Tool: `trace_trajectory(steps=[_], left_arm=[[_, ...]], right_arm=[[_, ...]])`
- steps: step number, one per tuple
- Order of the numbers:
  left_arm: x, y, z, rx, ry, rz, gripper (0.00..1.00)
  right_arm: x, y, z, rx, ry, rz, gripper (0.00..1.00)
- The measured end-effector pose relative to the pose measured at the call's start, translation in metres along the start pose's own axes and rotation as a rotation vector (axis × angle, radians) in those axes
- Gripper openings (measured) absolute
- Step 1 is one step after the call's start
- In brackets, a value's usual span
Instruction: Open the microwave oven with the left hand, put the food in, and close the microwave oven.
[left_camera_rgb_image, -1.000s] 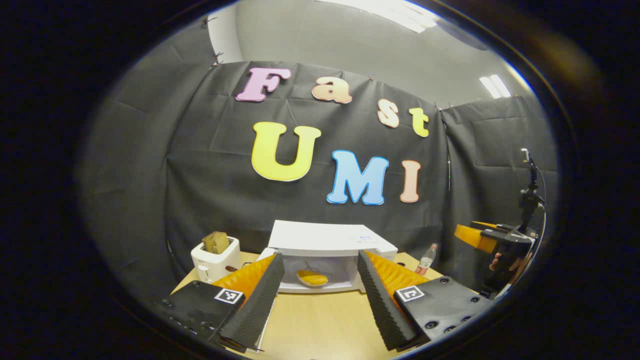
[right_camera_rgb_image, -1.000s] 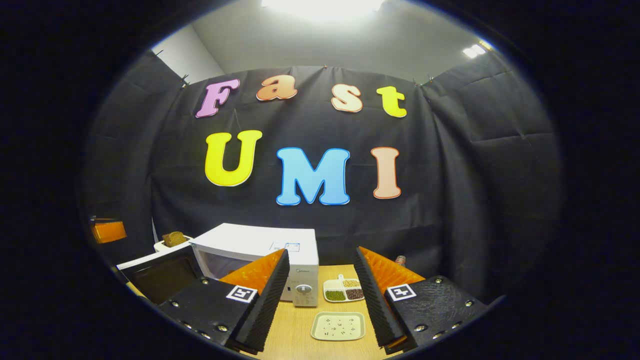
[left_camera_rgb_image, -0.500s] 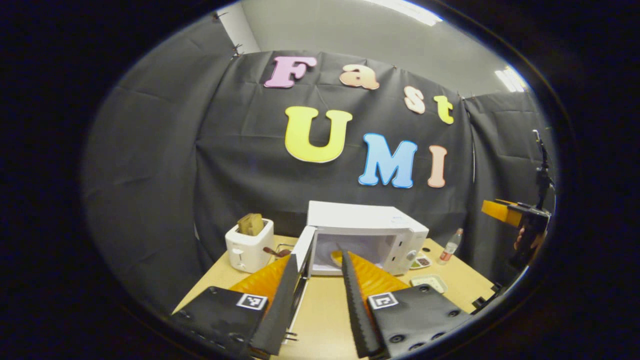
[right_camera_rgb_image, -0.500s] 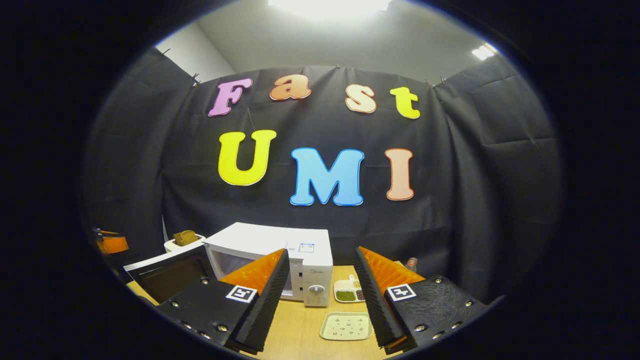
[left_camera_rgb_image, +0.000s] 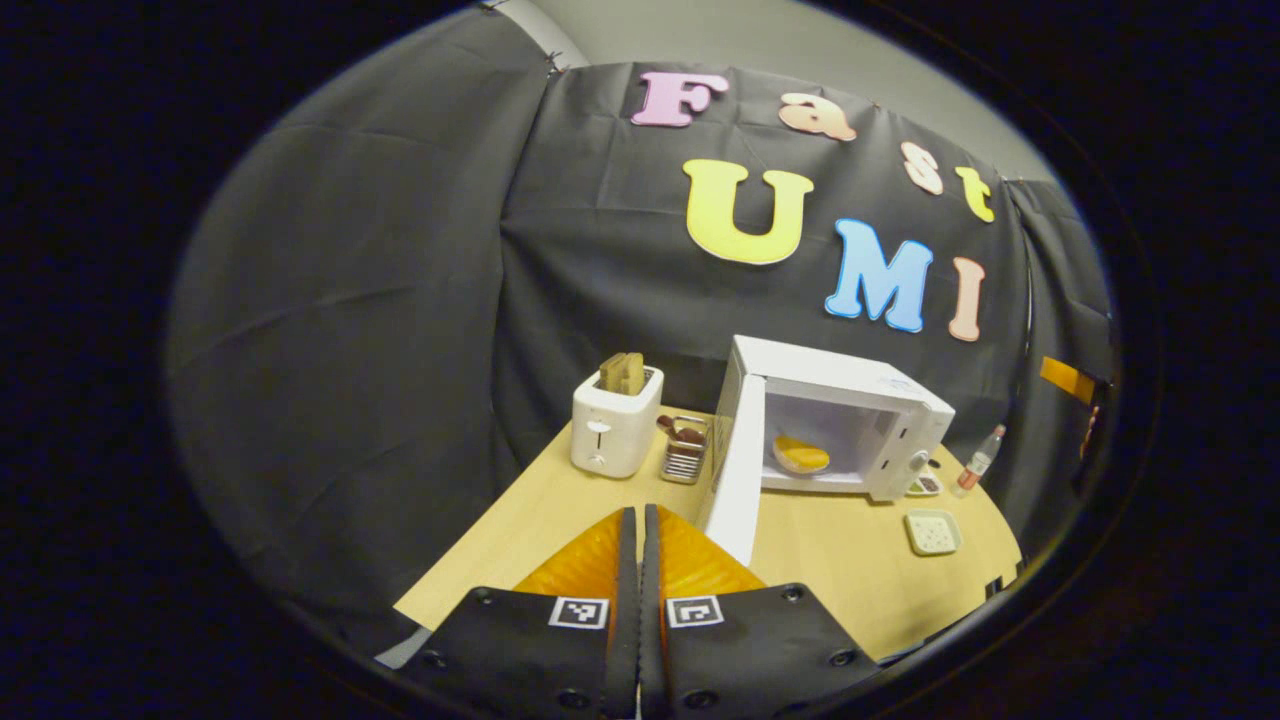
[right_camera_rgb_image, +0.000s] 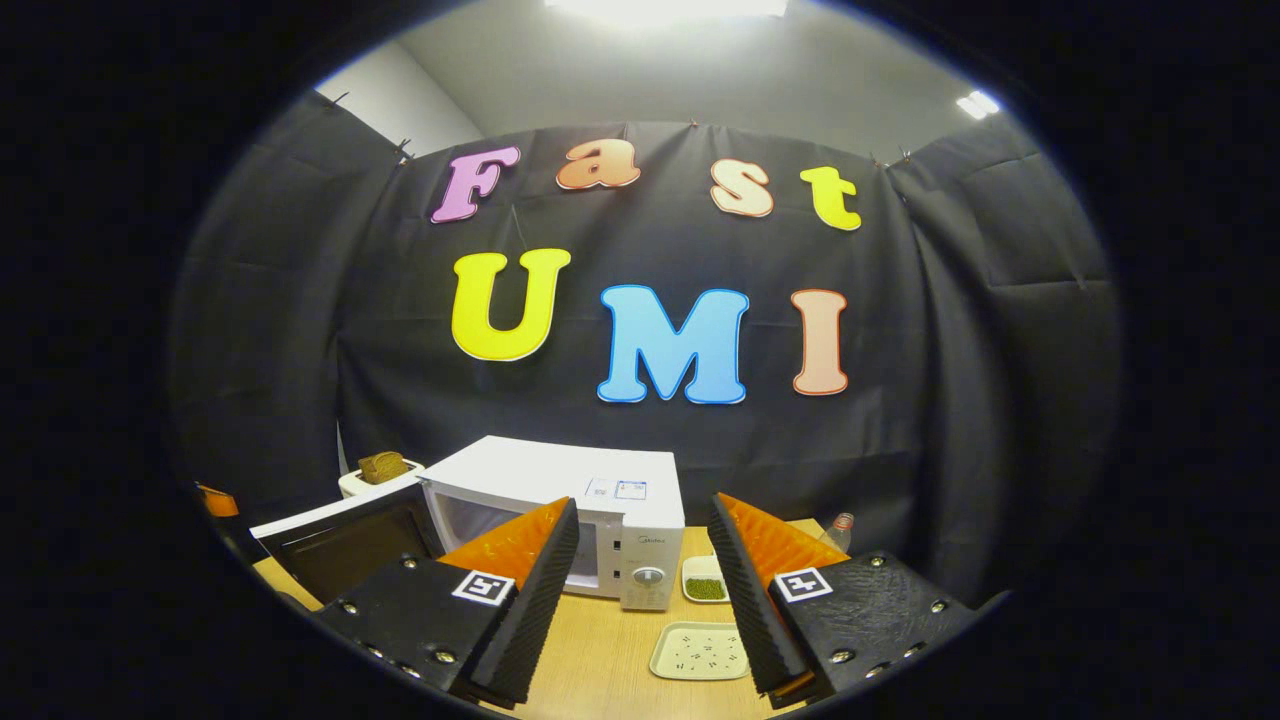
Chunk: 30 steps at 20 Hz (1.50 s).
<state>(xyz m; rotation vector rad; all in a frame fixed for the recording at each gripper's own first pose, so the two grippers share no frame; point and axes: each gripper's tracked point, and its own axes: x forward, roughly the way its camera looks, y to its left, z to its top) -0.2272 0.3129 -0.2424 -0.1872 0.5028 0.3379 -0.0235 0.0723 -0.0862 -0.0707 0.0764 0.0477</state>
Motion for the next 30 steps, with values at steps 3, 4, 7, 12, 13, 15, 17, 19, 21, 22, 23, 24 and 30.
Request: trace_trajectory(steps=[3,4,7,12,13,15,17,19,21,22,23,24,30], left_arm=[[0.006,-0.009,-0.018,0.033,0.045,-0.027,0.07],[0.008,-0.016,-0.023,0.048,0.055,-0.043,0.07],[0.017,-0.027,-0.034,0.083,0.094,-0.055,0.07],[0.014,-0.088,-0.041,0.078,0.103,-0.172,0.05],[0.015,-0.106,-0.043,0.076,0.107,-0.208,0.05],[0.019,-0.140,-0.050,0.085,0.119,-0.266,0.05],[0.023,-0.169,-0.054,0.091,0.129,-0.315,0.05],[0.023,-0.198,-0.053,0.097,0.132,-0.368,0.05],[0.026,-0.223,-0.057,0.121,0.139,-0.403,0.07],[0.030,-0.235,-0.057,0.130,0.142,-0.420,0.07],[0.032,-0.247,-0.059,0.130,0.148,-0.443,0.07],[0.035,-0.259,-0.060,0.131,0.153,-0.467,0.07],[0.054,-0.314,-0.058,0.176,0.152,-0.546,0.08]], right_arm=[[0.004,0.000,0.001,-0.006,0.002,0.001,0.80],[0.004,-0.001,0.000,-0.008,0.003,-0.001,0.80],[0.007,-0.004,-0.003,-0.017,0.013,-0.007,0.80],[0.012,-0.011,0.002,-0.032,-0.001,-0.011,0.80],[0.013,-0.012,0.003,-0.035,-0.002,-0.011,0.80],[0.015,-0.015,0.002,-0.033,0.000,-0.011,0.80],[0.017,-0.020,0.001,-0.028,0.003,-0.012,0.80],[0.019,-0.029,-0.001,-0.028,0.011,-0.019,0.80],[0.021,-0.039,-0.005,-0.027,0.020,-0.029,0.80],[0.023,-0.045,-0.006,-0.026,0.022,-0.035,0.80],[0.024,-0.050,-0.006,-0.024,0.023,-0.042,0.80],[0.023,-0.057,-0.007,-0.023,0.026,-0.047,0.80],[0.020,-0.089,-0.006,-0.025,0.021,-0.090,0.80]])
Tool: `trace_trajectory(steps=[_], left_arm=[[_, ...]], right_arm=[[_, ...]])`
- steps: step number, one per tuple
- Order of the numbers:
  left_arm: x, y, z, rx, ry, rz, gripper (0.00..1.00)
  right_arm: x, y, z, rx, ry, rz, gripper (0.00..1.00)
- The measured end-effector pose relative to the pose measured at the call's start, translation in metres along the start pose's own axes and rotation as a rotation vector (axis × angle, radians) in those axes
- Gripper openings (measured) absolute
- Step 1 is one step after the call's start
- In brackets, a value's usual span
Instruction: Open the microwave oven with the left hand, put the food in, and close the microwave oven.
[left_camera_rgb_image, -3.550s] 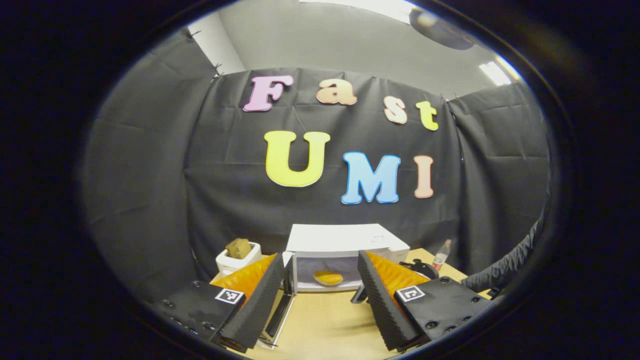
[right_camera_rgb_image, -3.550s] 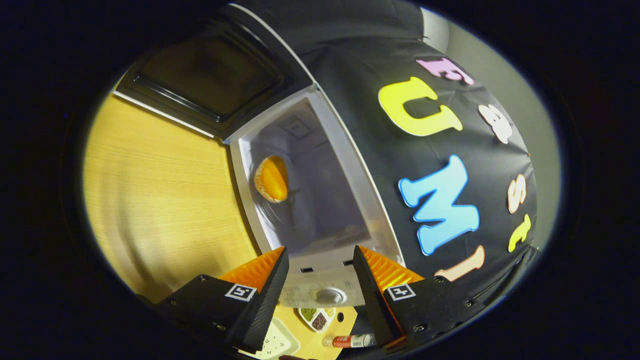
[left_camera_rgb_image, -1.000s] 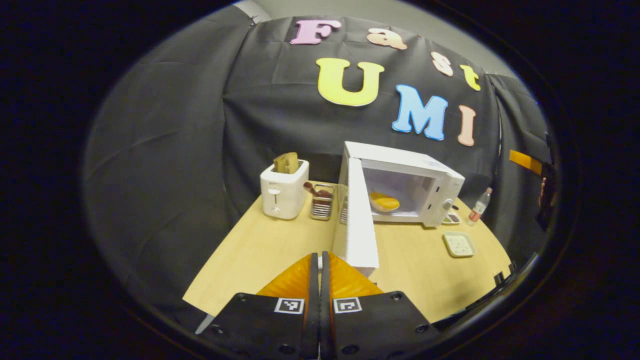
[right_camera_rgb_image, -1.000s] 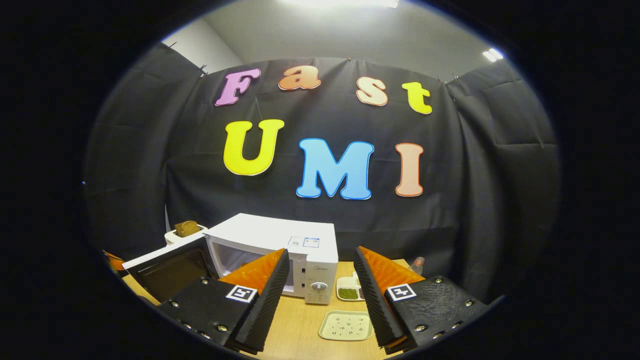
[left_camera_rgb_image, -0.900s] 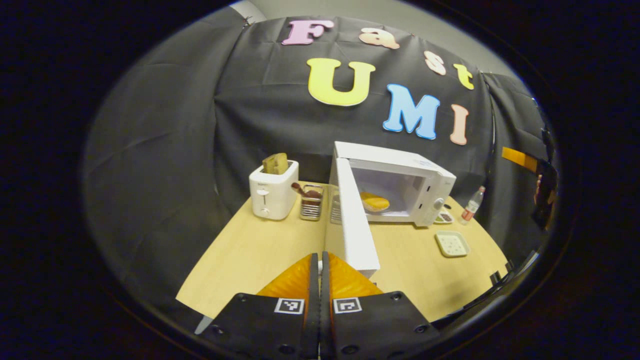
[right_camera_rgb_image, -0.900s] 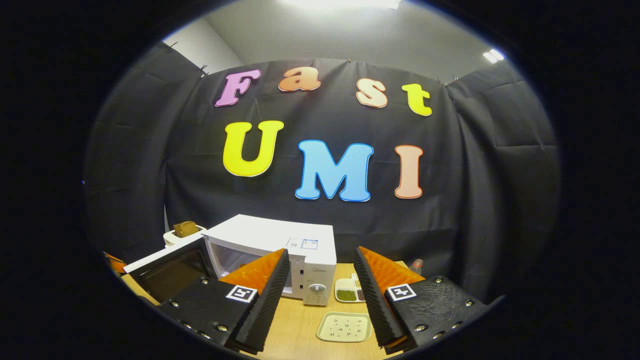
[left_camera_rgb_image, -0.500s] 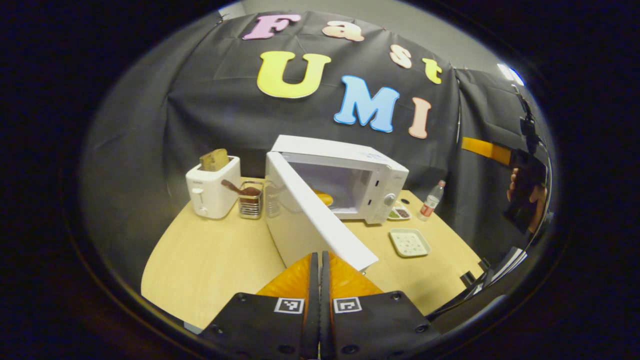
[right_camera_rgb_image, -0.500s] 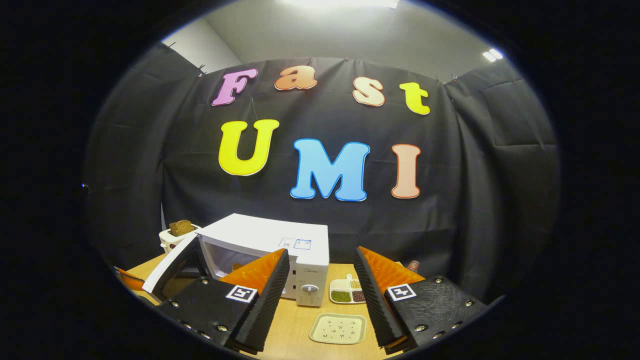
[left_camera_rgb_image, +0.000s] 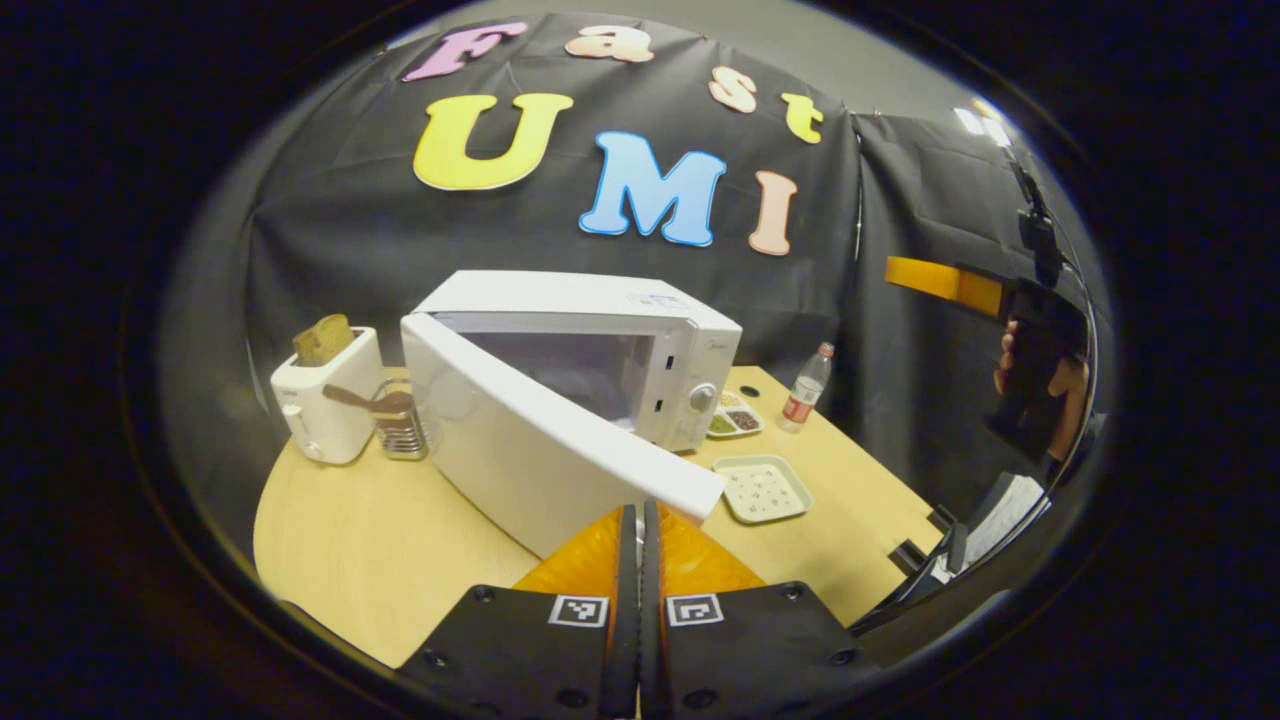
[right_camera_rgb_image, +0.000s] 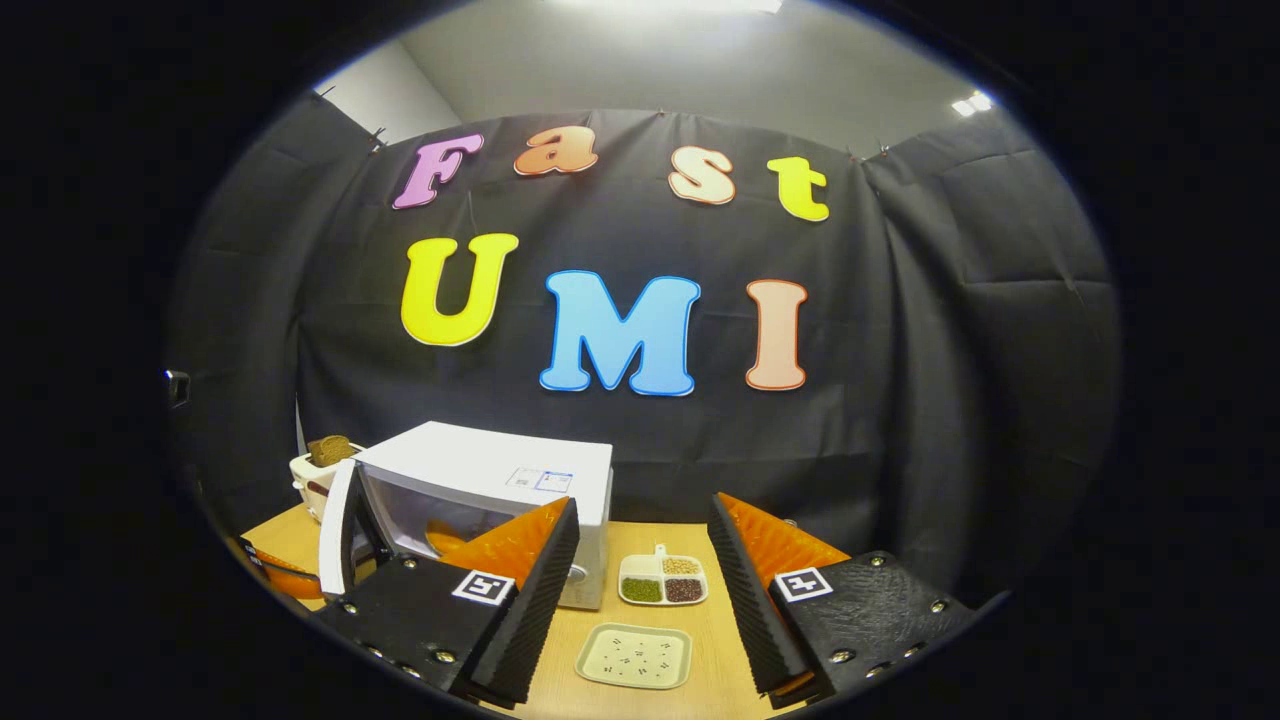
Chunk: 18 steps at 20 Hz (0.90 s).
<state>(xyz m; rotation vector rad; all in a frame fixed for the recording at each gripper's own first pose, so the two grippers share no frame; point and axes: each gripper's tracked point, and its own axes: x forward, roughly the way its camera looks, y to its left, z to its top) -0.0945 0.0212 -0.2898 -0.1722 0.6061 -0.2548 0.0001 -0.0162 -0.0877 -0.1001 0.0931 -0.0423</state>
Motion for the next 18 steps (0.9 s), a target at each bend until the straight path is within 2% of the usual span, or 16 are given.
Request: trace_trajectory(steps=[9,10,12,18], left_arm=[[0.051,-0.020,0.020,-0.004,-0.032,-0.031,0.08],[0.056,-0.022,0.023,-0.007,-0.040,-0.029,0.05],[0.067,-0.025,0.028,-0.017,-0.050,-0.029,0.08],[0.096,-0.031,0.039,-0.001,-0.047,-0.040,0.07]], right_arm=[[-0.004,-0.033,0.003,-0.023,-0.014,-0.039,0.80],[-0.004,-0.036,0.002,-0.022,-0.013,-0.043,0.80],[-0.003,-0.042,0.002,-0.021,-0.008,-0.050,0.80],[-0.003,-0.058,0.005,-0.033,-0.011,-0.074,0.80]])
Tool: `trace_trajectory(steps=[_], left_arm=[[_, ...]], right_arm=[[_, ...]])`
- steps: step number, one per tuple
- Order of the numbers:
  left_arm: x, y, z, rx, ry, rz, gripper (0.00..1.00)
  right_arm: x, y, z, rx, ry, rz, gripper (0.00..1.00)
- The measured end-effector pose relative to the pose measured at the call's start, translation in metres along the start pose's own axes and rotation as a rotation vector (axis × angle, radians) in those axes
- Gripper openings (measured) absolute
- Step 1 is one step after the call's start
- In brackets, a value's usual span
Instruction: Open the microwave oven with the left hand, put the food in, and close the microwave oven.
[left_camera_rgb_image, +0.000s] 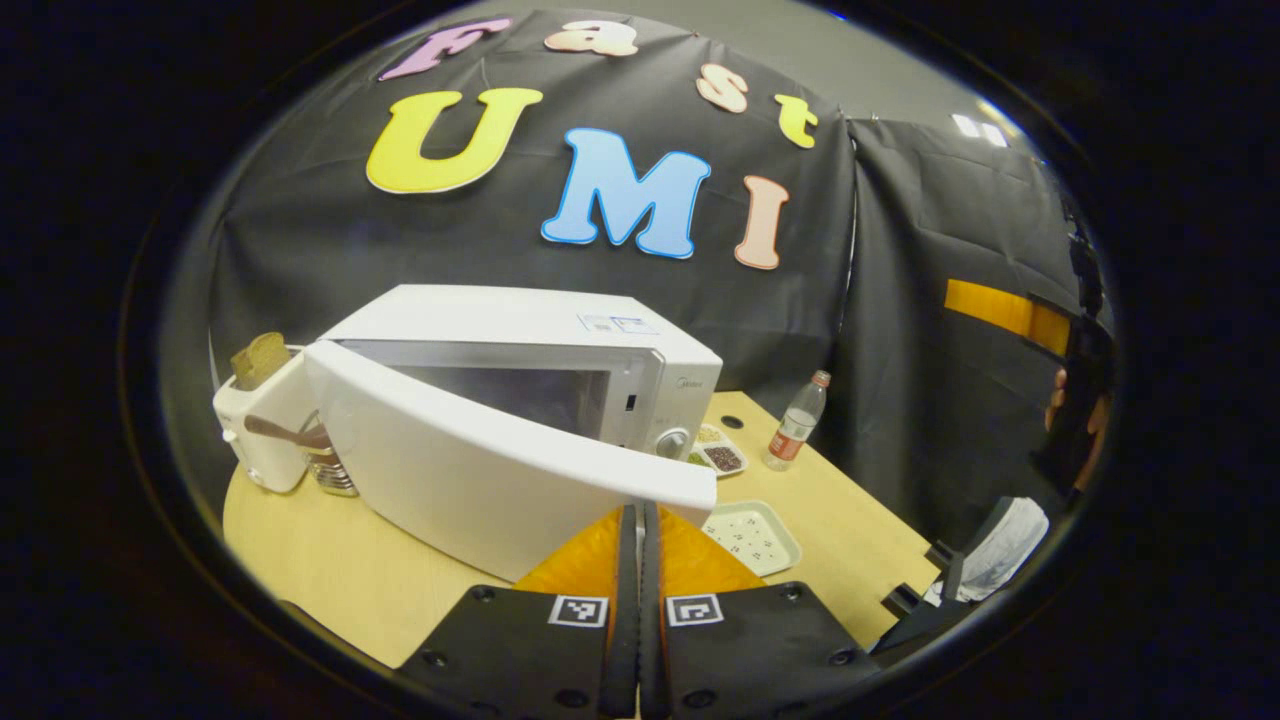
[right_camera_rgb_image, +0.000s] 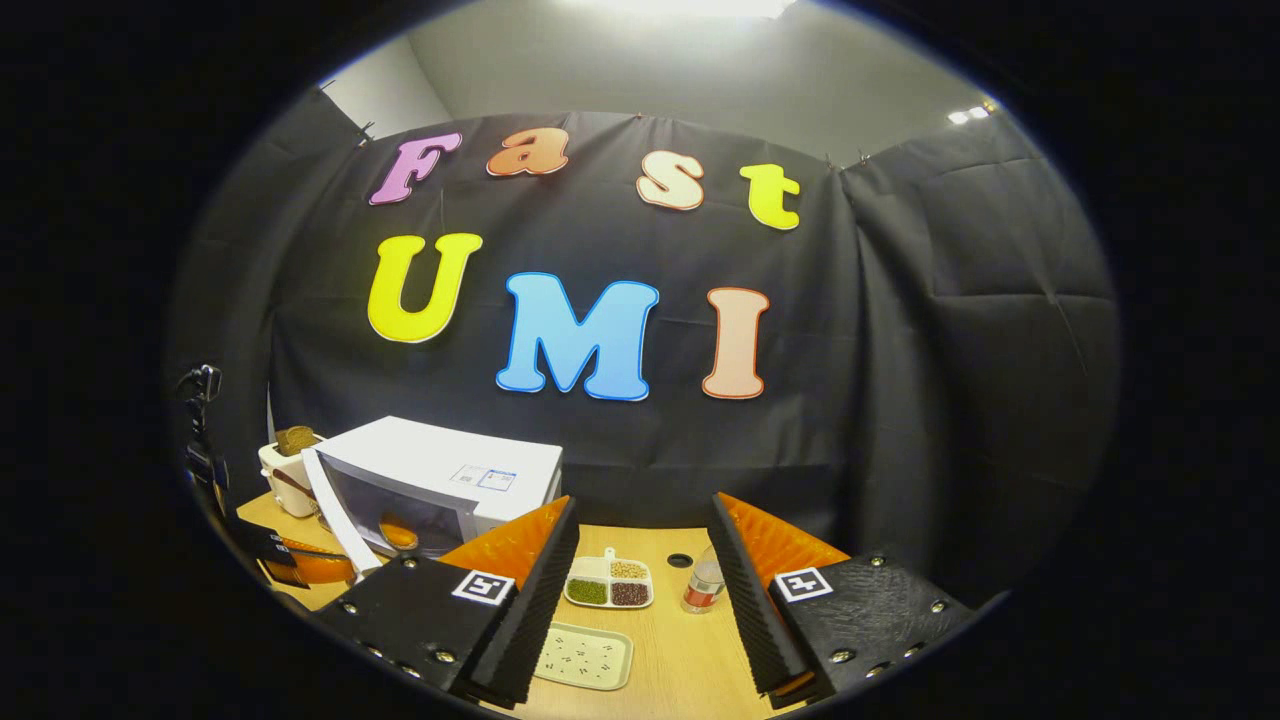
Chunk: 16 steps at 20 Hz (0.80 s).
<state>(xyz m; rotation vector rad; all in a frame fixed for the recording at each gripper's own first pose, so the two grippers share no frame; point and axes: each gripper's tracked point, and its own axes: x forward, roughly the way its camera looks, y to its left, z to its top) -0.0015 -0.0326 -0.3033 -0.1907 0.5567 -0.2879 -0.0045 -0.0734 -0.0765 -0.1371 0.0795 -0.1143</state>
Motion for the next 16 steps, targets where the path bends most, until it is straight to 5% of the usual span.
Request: trace_trajectory(steps=[16], left_arm=[[0.050,0.009,0.022,0.024,0.020,0.002,0.07]], right_arm=[[0.011,-0.020,-0.004,0.001,0.009,-0.055,0.80]])
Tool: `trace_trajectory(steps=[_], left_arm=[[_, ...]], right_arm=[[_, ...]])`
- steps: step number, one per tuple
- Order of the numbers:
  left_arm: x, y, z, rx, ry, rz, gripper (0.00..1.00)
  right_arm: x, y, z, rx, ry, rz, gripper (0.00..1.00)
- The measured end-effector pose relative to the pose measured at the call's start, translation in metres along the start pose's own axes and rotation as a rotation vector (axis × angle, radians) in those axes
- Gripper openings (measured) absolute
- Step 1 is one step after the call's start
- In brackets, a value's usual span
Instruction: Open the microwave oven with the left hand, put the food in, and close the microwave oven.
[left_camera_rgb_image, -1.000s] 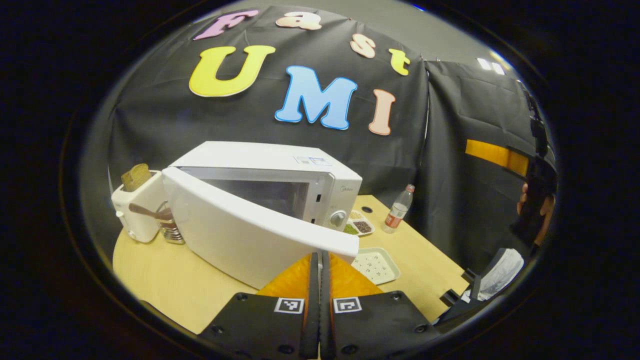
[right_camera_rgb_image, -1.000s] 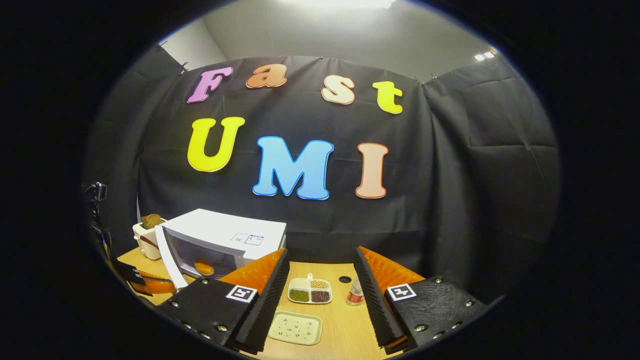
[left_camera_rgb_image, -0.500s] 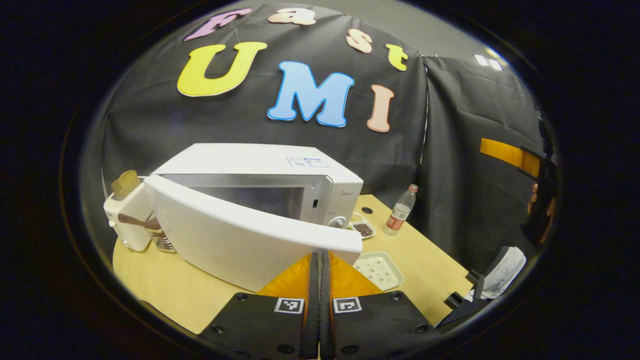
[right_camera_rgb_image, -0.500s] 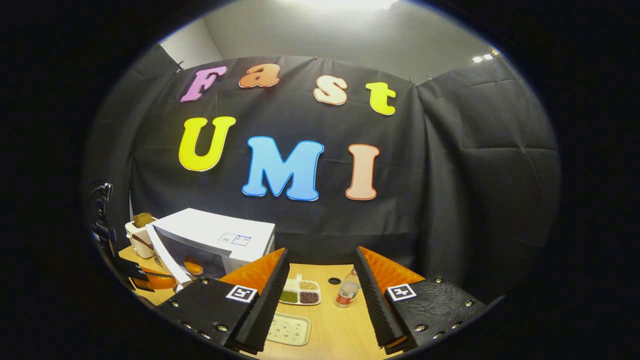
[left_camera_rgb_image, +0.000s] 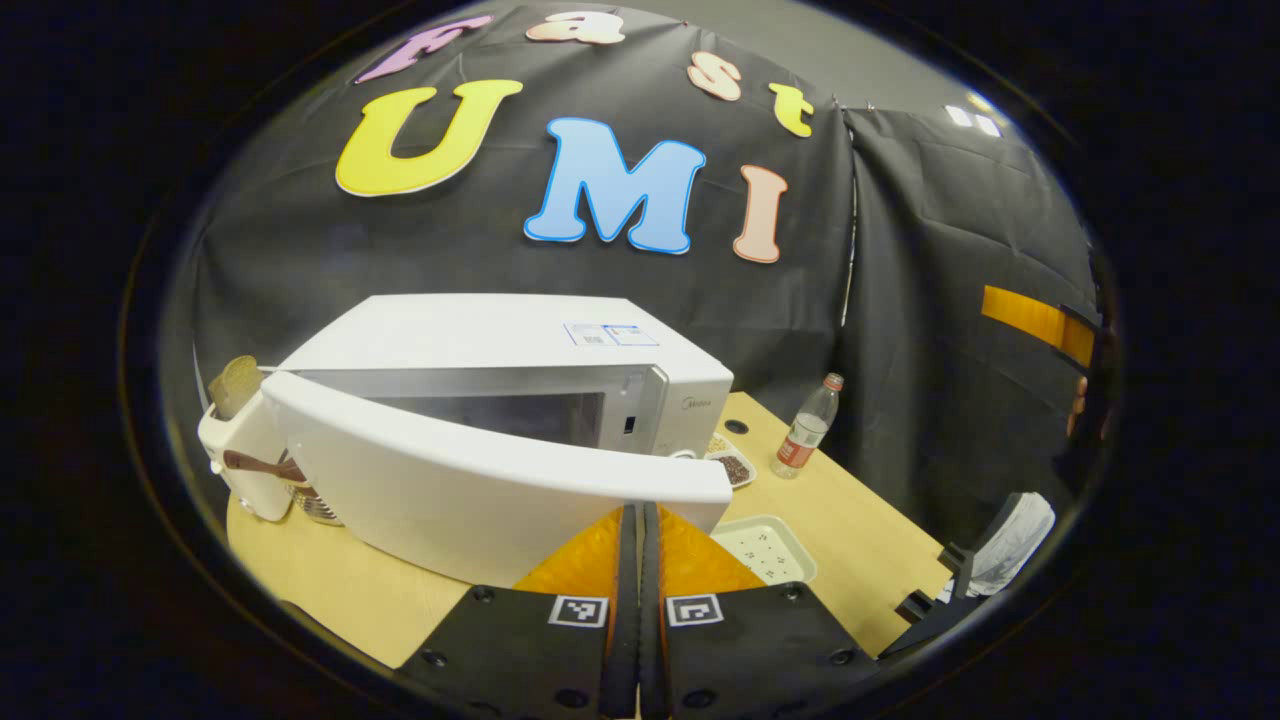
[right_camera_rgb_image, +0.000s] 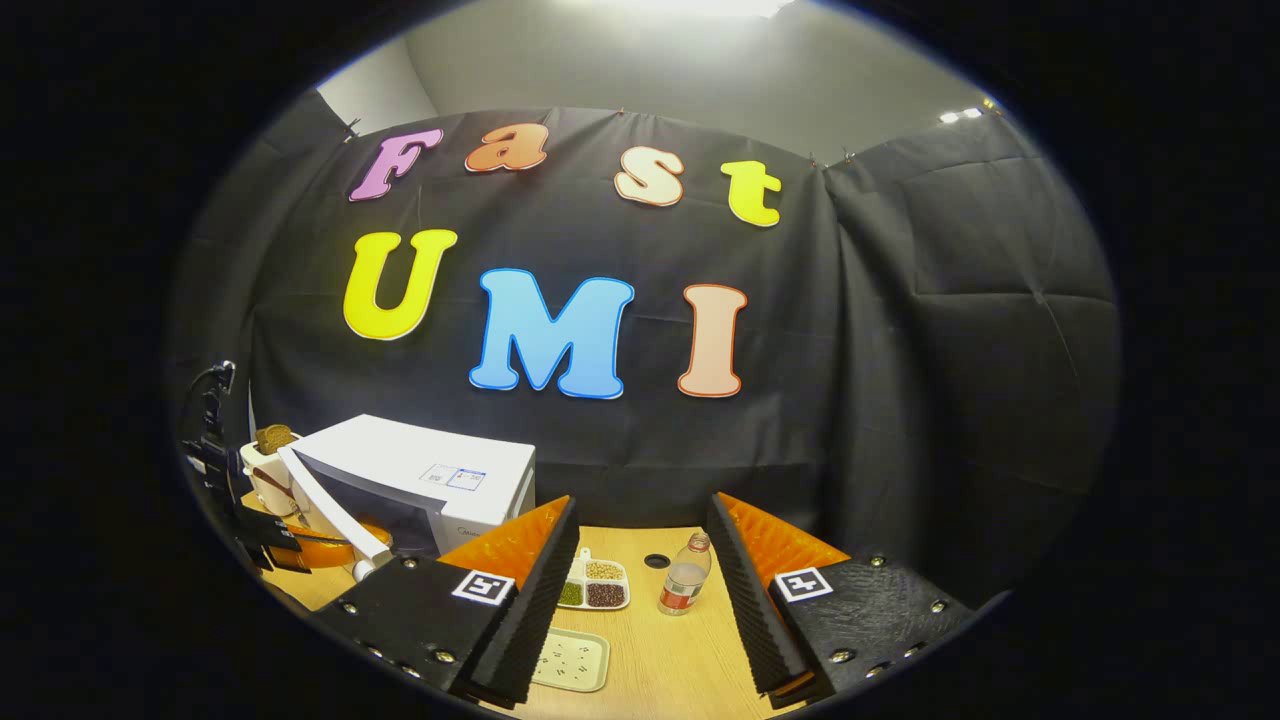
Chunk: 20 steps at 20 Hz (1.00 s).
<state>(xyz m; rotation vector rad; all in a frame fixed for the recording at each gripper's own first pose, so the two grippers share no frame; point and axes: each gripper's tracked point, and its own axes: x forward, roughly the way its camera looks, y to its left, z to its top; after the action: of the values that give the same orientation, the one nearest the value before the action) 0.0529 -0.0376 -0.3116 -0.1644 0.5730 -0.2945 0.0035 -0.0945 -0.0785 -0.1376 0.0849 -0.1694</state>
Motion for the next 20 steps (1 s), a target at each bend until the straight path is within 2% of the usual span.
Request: trace_trajectory(steps=[2,5,20], left_arm=[[0.007,0.006,0.004,-0.022,-0.003,0.032,0.07],[0.014,0.006,0.010,-0.062,-0.015,0.033,0.08],[0.051,-0.011,0.020,-0.049,0.014,0.014,0.07]], right_arm=[[0.002,-0.003,-0.001,-0.007,0.001,-0.009,0.80],[0.003,-0.006,-0.002,-0.002,0.002,-0.017,0.80],[0.012,-0.022,-0.011,0.029,0.017,-0.059,0.80]])
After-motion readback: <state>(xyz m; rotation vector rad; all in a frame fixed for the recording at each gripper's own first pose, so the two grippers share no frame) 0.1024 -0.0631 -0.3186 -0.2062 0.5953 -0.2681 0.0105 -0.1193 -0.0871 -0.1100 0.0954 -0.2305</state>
